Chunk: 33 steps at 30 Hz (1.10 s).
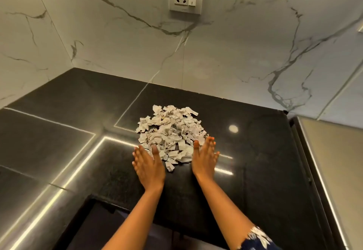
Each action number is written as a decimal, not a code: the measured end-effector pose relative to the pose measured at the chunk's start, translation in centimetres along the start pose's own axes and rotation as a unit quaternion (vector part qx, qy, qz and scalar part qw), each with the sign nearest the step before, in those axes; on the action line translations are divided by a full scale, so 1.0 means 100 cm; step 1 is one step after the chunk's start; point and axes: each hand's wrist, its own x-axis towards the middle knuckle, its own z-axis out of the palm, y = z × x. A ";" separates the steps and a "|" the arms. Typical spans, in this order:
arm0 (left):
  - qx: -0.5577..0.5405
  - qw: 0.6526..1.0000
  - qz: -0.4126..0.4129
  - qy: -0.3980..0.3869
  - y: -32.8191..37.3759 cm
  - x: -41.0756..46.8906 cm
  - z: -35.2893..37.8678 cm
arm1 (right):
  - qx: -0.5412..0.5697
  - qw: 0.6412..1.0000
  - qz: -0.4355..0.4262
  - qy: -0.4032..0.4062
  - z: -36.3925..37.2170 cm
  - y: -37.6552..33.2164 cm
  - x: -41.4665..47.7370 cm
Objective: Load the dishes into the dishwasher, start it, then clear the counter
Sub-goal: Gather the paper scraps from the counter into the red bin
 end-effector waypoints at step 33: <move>-0.123 0.976 0.030 -0.178 0.002 0.156 -0.045 | 0.204 0.963 -0.082 -0.155 -0.061 -0.004 0.143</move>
